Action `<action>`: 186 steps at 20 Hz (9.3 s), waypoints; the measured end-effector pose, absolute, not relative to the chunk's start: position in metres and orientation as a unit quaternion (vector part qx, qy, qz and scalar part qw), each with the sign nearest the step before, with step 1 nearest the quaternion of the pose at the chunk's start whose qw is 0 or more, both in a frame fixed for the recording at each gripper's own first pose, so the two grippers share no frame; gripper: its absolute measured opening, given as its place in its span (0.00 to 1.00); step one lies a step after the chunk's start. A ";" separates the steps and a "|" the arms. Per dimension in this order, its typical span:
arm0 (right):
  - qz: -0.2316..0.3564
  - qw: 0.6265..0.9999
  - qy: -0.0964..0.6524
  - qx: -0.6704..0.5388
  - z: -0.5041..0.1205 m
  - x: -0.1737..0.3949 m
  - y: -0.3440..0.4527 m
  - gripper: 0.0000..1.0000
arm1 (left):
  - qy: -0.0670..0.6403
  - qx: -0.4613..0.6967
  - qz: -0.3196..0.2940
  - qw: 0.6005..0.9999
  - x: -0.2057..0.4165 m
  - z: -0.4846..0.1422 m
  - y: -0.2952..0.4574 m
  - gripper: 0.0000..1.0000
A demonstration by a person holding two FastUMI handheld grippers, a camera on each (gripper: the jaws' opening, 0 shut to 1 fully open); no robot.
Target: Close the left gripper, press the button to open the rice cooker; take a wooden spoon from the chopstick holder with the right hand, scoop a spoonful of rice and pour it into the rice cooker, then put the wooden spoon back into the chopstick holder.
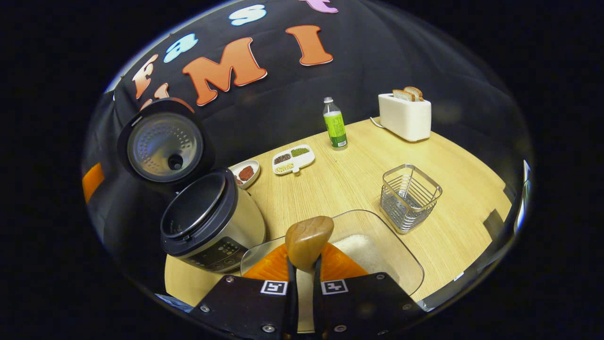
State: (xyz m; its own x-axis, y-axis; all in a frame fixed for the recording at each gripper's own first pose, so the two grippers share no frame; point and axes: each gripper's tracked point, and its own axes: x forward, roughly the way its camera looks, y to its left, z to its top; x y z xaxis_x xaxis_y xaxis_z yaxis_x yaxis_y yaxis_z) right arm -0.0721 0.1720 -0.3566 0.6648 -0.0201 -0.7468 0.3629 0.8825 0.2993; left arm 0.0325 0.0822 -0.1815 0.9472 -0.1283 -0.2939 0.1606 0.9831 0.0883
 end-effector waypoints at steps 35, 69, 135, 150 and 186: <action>0.003 0.741 0.447 0.501 -0.366 -0.063 0.166 0.12 | 0.160 0.025 -0.049 0.986 0.024 -0.184 0.061 0.87; 0.121 0.593 0.354 0.713 -0.246 0.025 0.148 0.12 | 0.142 0.002 0.087 0.986 -0.022 -0.153 0.090 0.88; 0.199 0.908 0.309 0.201 -0.228 0.163 0.323 0.12 | 0.174 0.044 0.172 0.969 -0.062 -0.175 0.183 0.88; 0.251 0.923 0.275 0.098 -0.221 0.150 0.354 0.12 | 0.179 0.042 0.176 0.967 -0.067 -0.182 0.190 0.96; 0.232 0.890 0.300 0.254 -0.212 0.097 0.242 0.11 | 0.185 0.033 0.147 0.971 -0.055 -0.187 0.160 0.88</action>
State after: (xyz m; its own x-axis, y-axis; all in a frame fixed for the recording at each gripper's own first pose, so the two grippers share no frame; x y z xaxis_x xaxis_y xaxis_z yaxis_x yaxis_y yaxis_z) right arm 0.0970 0.2422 -0.2116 0.7126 0.5651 -0.4158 -0.2605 0.7634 0.5911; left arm -0.0553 0.1596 -0.1872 0.8887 0.2968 -0.3494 -0.2726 0.9549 0.1177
